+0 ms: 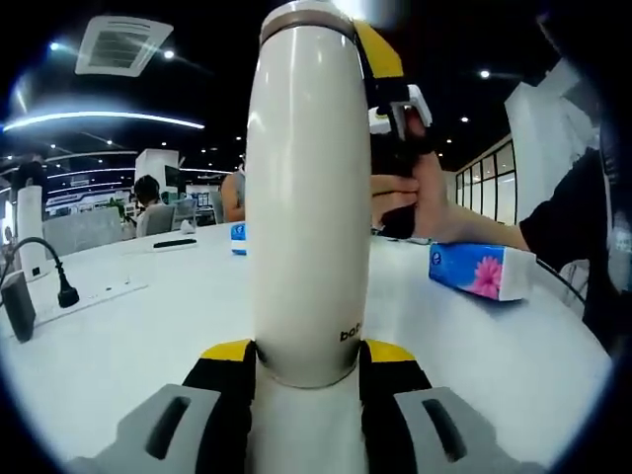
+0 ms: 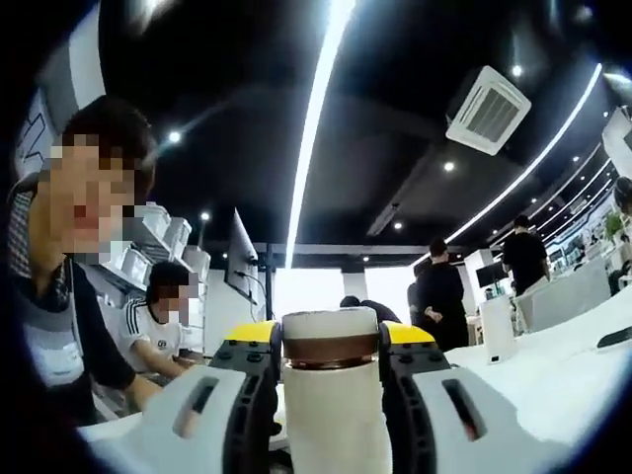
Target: Grasp the water cup twist off the cup lid place the cup lid on the table
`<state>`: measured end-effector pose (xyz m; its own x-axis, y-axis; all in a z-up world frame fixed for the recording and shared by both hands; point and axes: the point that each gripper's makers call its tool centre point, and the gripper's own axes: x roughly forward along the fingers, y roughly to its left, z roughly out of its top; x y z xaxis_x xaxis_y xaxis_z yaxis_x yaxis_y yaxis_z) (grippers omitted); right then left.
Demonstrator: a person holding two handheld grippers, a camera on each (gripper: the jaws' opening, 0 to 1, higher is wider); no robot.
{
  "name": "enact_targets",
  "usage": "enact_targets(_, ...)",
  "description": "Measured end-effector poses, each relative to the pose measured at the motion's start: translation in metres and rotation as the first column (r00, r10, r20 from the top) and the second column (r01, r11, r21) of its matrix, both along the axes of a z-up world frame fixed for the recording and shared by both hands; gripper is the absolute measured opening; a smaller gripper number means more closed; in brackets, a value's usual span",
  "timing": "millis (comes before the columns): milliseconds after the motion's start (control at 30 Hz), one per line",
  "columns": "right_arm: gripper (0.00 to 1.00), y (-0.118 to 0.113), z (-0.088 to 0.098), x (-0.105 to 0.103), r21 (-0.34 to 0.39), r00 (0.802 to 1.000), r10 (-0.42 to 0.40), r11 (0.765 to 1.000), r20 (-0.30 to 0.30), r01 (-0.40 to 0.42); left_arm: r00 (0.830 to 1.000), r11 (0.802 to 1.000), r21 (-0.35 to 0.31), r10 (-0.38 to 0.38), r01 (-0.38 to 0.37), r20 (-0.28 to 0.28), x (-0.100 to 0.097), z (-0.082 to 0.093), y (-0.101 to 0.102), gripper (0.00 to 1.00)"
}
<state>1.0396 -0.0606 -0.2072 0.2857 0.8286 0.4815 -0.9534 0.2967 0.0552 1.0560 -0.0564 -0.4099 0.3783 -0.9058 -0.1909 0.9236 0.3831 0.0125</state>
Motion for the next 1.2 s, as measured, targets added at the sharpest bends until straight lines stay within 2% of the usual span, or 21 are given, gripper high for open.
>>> enact_targets(167,0.45,0.005,-0.005,-0.003,-0.034,1.0,-0.022,0.999,-0.004,0.022,1.0,1.0,0.001,0.0,0.0,0.003,-0.001,0.0,0.0,0.43)
enact_targets(400,0.58,0.009,-0.006,-0.007,-0.073,0.997,-0.074,0.995,0.004,0.074,1.0,1.0,0.0,0.0,0.0,0.003,-0.003,0.0,0.0,0.43)
enact_targets(500,0.58,0.011,-0.009,-0.007,-0.11,0.991,-0.129,0.985,0.035,0.132,1.0,1.0,0.0,0.0,0.0,0.003,-0.005,0.0,0.001,0.43)
enact_targets(600,0.58,0.013,-0.011,-0.006,-0.13,0.983,-0.181,0.974,0.038,0.185,1.0,1.0,0.0,0.0,0.0,0.003,-0.008,0.0,0.001,0.43)
enact_targets(667,0.58,0.009,-0.011,-0.002,-0.147,0.964,-0.258,0.953,0.065,0.265,1.0,1.0,0.0,0.0,0.0,0.003,-0.009,0.0,0.001,0.43)
enact_targets(733,0.58,0.004,-0.012,0.002,-0.157,0.941,-0.331,0.928,0.067,0.338,1.0,1.0,0.0,0.001,-0.001,0.004,-0.01,0.0,0.001,0.43)
enact_targets(833,0.58,0.003,-0.013,0.001,-0.161,0.93,-0.361,0.916,0.063,0.367,1.0,1.0,0.0,0.002,-0.002,0.004,-0.011,0.0,0.001,0.43)
enact_targets(1133,0.58,-0.001,-0.012,-0.011,-0.195,0.845,-0.518,0.822,0.131,0.535,1.0,1.0,0.0,0.016,-0.016,0.002,-0.012,-0.001,0.002,0.43)
enact_targets(1200,0.58,0.004,-0.016,-0.013,-0.21,0.839,-0.526,0.813,0.136,0.544,1.0,1.0,0.0,0.021,-0.021,0.004,-0.012,-0.001,0.002,0.43)
